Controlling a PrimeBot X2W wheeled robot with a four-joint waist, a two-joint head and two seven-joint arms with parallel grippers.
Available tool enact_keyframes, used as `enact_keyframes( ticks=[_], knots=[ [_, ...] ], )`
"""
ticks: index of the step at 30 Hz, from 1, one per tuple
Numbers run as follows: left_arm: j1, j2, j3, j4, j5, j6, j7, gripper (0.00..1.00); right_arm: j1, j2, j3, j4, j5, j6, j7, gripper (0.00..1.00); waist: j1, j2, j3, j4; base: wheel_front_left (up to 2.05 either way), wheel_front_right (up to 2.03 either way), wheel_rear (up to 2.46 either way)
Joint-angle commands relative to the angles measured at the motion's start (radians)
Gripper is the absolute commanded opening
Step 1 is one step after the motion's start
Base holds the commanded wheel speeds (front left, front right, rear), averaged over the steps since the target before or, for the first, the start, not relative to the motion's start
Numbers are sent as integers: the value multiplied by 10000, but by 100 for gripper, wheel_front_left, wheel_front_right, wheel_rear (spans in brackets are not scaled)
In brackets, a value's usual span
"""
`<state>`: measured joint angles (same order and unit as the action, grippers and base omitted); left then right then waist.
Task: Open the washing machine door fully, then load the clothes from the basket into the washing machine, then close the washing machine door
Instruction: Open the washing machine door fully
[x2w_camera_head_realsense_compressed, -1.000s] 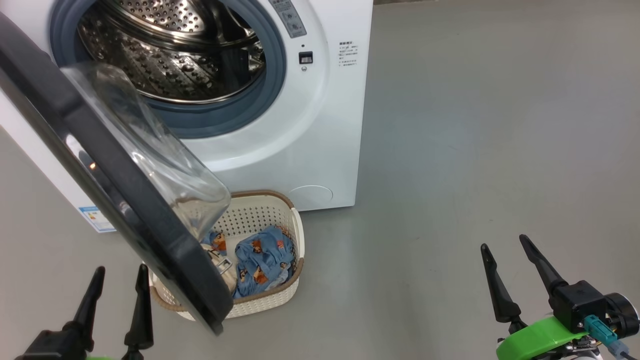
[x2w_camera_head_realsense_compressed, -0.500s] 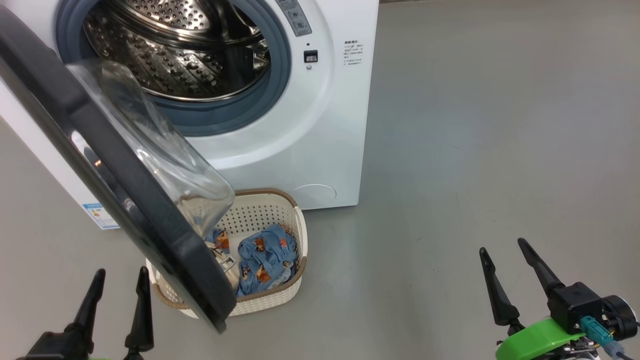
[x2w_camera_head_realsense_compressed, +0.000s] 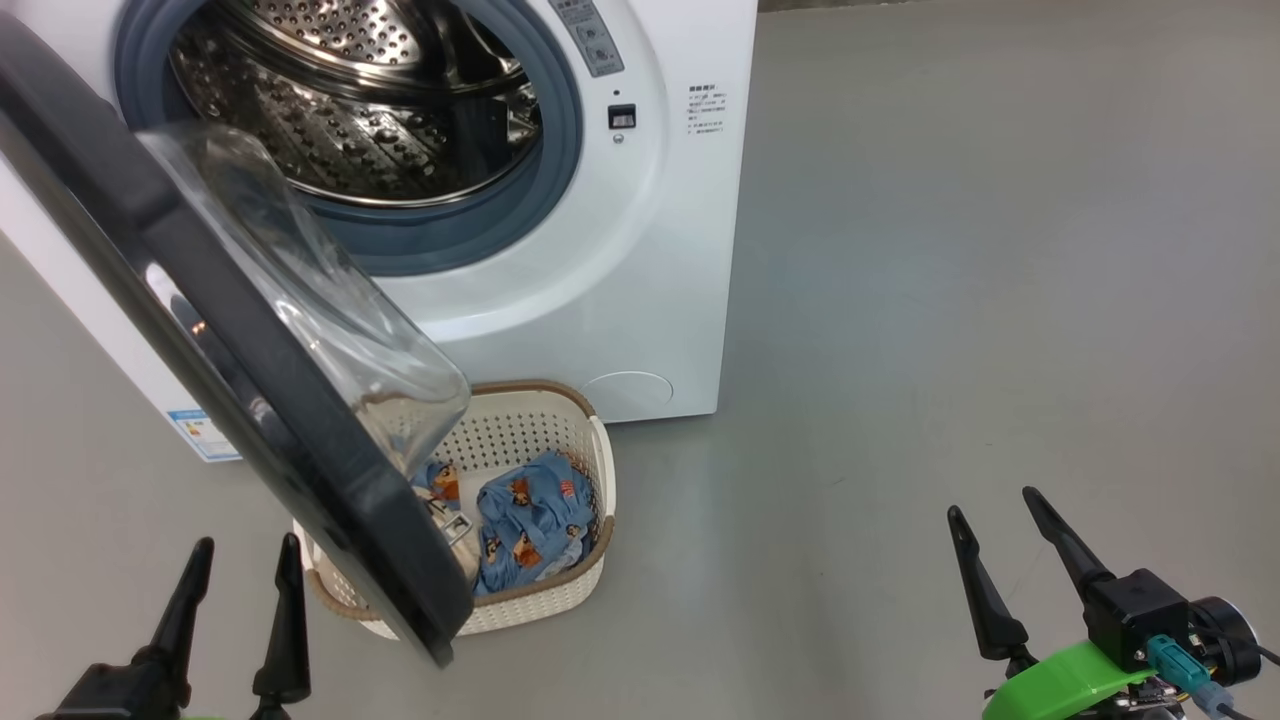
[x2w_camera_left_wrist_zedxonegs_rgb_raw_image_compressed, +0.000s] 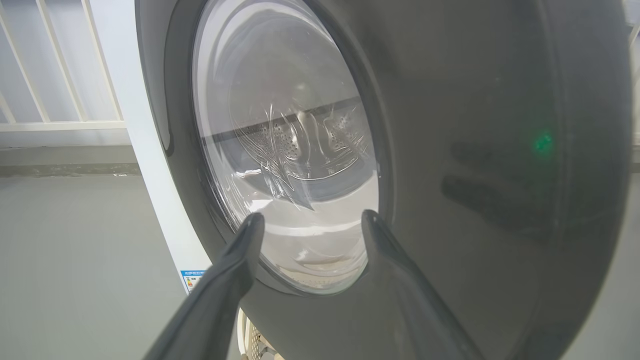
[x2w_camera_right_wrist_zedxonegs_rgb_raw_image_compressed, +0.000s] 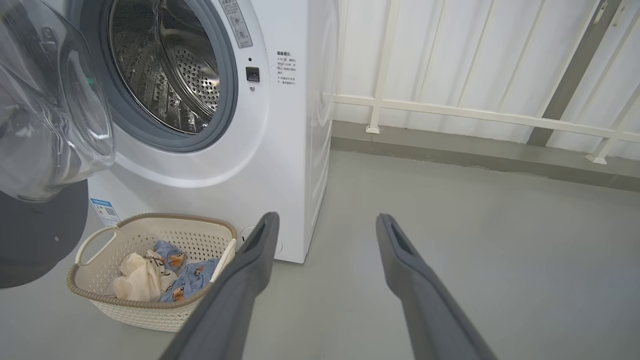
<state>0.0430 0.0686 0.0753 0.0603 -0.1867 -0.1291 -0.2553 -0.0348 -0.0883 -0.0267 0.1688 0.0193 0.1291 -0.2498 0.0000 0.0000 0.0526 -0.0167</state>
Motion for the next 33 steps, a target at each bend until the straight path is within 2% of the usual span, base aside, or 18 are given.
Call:
enact_keyframes(
  ticks=[1,6,7,8,9,17,24,28,33],
  knots=[
    [-148,86,354,-272,122,-15,-65,100,-265,-72,271,-217,50,16,-120,100,0,0,5,9,0,0,0],
    [-109,72,340,-263,112,-15,-65,100,-271,-91,281,-161,63,16,-120,100,0,0,-13,33,0,0,0],
    [-97,70,338,-255,105,-15,-65,93,-271,-89,277,-152,67,16,-120,100,0,0,-19,33,0,0,0],
    [-83,69,334,-241,100,-15,-65,33,-266,-89,272,-142,71,16,-120,100,0,0,-29,34,0,0,0],
    [-72,69,329,-227,95,-15,-65,0,-259,-91,269,-132,72,16,-120,100,0,0,-37,35,0,0,0],
    [-154,19,736,-519,111,-15,-65,0,-191,-106,257,-14,130,16,-120,100,0,0,-113,41,0,0,0],
    [-1142,38,1586,-2397,54,-14,-65,0,-203,-70,181,-24,183,16,-120,100,0,0,-92,77,0,0,0],
    [-2037,274,1443,-3768,35,-15,-65,0,-223,-53,146,6,198,16,-120,100,0,0,-95,101,0,0,0],
    [-2728,636,557,-4648,1,-15,-65,0,-246,-36,199,76,211,16,-120,100,0,0,-122,70,0,0,0]
  ],
)
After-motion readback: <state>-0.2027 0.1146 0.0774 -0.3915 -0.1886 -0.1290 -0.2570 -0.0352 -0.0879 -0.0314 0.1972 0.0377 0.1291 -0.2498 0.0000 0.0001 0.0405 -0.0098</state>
